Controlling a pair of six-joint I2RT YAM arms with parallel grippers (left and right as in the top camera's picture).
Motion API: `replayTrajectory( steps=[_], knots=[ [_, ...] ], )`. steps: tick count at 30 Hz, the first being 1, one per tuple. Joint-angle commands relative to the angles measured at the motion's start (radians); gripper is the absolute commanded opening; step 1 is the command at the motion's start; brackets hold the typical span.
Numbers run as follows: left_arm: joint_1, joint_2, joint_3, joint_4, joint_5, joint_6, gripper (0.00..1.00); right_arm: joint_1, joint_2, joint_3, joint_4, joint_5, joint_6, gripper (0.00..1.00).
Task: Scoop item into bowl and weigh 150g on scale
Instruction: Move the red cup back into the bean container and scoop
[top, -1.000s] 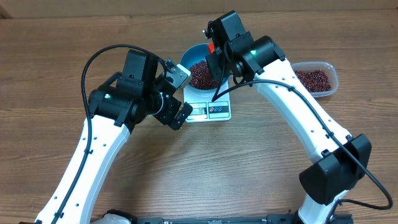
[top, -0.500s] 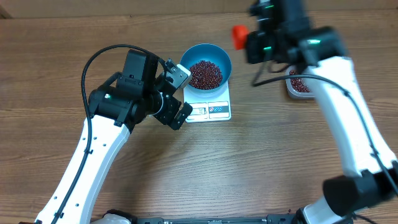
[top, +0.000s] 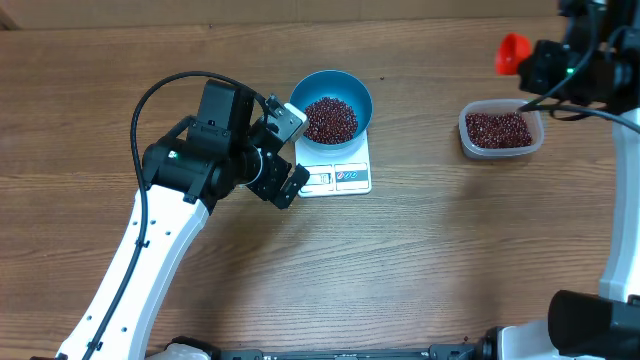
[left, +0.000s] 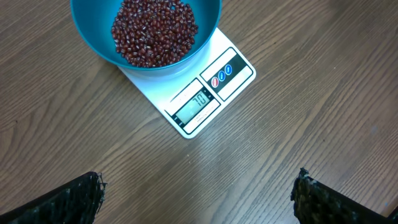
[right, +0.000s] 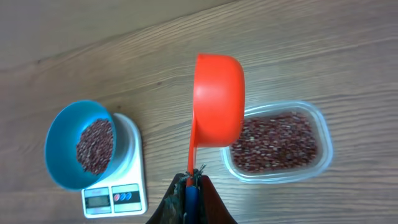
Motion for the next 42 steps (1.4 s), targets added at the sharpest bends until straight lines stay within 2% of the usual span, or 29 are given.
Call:
replayTrajectory(
  steps=[1, 29, 42],
  knots=[
    [0.005, -0.011, 0.021, 0.005, 0.019, -0.007, 1.0, -0.033, -0.01, 0.013, -0.003, -0.022, -0.001, 0.04],
    [0.005, -0.011, 0.021, 0.005, 0.019, -0.007, 0.99, -0.046, -0.01, 0.013, -0.039, -0.003, -0.013, 0.04],
    [0.005, -0.011, 0.021, 0.005, 0.019, -0.007, 0.99, -0.046, 0.033, 0.012, -0.089, 0.092, -0.101, 0.04]
  ],
)
